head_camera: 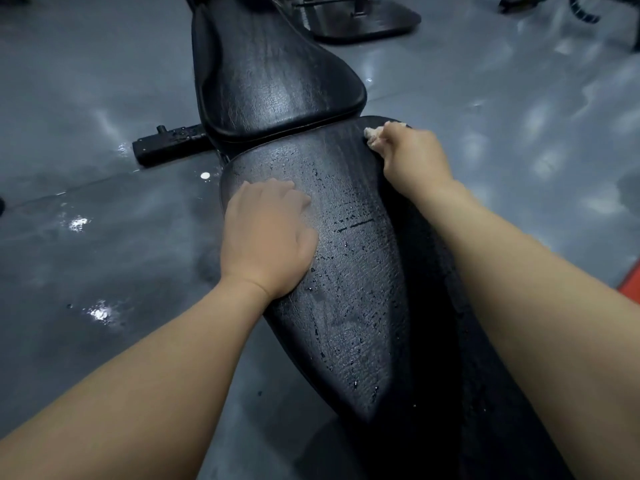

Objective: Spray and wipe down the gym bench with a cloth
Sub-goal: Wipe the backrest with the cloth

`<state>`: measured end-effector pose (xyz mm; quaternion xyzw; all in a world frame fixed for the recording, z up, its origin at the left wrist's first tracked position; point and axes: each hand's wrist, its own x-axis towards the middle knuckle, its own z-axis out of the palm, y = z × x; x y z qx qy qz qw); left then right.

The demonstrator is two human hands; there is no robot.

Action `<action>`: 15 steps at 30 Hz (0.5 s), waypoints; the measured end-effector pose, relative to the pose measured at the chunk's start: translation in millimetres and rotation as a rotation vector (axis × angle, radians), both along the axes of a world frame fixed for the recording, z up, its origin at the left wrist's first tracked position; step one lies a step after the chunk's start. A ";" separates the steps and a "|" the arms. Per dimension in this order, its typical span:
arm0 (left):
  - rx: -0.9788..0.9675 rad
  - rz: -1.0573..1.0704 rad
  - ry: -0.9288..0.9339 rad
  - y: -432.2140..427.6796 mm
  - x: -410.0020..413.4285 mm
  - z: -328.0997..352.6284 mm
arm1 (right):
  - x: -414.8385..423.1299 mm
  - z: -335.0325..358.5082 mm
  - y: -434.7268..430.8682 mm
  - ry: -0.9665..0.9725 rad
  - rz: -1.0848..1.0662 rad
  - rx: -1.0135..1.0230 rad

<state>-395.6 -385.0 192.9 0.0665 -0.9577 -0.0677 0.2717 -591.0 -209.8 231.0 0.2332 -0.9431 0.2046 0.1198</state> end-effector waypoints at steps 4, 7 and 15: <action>-0.004 -0.006 -0.008 -1.4 -0.4 0.0 | -33.6 8.7 -5.1 -0.070 -0.089 -0.006; -0.011 -0.003 -0.013 -0.9 -0.1 -0.2 | -38.5 12.0 -1.1 -0.110 -0.085 0.019; -0.019 0.007 -0.016 -0.6 0.0 0.1 | -27.3 2.1 29.1 -0.169 -0.135 0.025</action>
